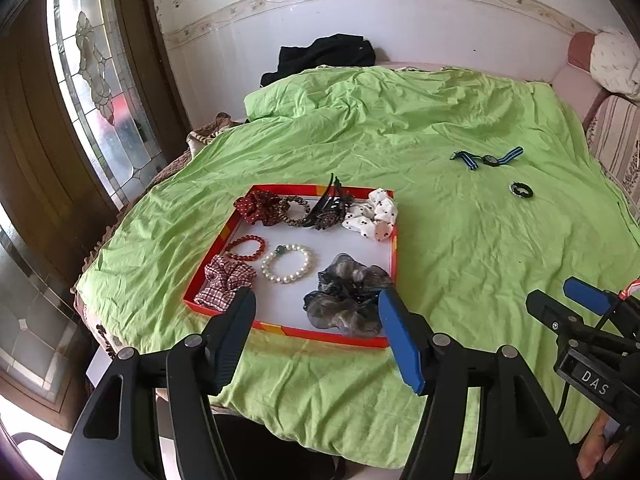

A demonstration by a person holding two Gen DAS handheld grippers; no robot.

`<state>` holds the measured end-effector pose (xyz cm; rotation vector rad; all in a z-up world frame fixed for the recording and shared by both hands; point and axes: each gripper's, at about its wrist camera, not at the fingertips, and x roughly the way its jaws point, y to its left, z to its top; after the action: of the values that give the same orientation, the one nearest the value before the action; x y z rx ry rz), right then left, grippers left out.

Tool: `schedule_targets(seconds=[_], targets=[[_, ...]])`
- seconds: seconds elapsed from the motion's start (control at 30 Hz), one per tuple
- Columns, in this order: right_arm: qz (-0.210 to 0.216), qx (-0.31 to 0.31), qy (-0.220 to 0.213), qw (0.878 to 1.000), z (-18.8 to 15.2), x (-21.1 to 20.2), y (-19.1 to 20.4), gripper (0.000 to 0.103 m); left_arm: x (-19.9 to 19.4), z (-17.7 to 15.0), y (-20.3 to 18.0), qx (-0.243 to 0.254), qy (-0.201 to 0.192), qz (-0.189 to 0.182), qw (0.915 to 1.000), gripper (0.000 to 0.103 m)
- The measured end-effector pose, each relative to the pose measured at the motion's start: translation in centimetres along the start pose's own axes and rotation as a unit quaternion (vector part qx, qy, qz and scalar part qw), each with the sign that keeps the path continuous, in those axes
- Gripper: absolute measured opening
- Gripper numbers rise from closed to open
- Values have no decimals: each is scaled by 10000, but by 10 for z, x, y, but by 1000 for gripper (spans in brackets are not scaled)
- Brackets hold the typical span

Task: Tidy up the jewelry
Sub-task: 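Move both tools back toward the hair tie and watch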

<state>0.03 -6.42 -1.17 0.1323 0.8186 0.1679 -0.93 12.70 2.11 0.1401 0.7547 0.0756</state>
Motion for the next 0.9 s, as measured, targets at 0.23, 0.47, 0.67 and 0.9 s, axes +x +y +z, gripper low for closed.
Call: schedule_targets(seconds=[0.23,0.47,0.67,0.9], targets=[[-45,-11,-40,10000,-1,-1,-2,66,1,0,-10,123,21,-40,9999,63],[-85,67,13,9999,0,4,-8,67,11,0,-12,130,144,-74,9998,64],[-128,193,86,9997,1,12,-20,67,22,2,-17,136,294,-135,9994,64],[-209,355,139,9991,5,18,-39,67,32,9,-28,181,394,-212,9988,64]])
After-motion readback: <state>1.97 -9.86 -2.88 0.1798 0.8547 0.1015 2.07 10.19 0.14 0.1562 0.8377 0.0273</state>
